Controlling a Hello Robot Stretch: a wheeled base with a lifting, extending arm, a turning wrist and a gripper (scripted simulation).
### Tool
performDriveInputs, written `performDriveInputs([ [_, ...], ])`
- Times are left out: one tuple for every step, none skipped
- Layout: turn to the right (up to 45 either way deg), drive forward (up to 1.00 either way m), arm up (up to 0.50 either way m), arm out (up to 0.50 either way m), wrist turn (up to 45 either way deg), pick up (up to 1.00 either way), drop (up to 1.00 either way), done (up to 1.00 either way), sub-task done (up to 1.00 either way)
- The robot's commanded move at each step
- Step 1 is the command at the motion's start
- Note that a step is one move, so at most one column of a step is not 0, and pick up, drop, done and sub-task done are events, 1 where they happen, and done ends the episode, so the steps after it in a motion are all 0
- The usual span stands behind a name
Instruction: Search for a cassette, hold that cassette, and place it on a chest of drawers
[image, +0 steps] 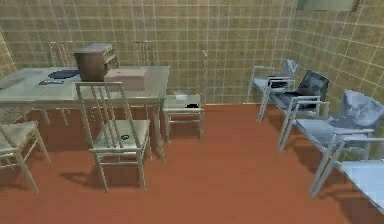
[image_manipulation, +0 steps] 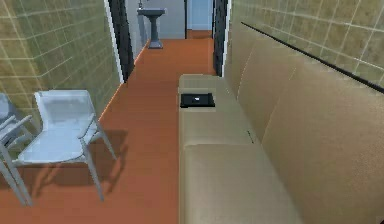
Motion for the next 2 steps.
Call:
performDriveInputs([
  [0.0,0.30,0.00,0.00,0.0,0.00,0.00,0.00,0.00],
  [45.0,0.00,0.00,0.00,0.0,0.00,0.00,0.00,0.00],
])
